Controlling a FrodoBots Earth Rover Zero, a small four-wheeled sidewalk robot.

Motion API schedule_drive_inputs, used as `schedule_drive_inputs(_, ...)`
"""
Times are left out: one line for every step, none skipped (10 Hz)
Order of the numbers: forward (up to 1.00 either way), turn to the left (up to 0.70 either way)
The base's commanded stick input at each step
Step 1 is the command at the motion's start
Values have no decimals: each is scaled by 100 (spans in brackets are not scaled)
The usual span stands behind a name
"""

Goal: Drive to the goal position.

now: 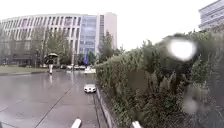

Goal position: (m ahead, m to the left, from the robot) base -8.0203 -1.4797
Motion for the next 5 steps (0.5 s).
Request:
schedule_drive_inputs(4,0)
schedule_drive_inputs(4,0)
schedule_drive_inputs(4,0)
schedule_drive_inputs(4,0)
schedule_drive_inputs(4,0)
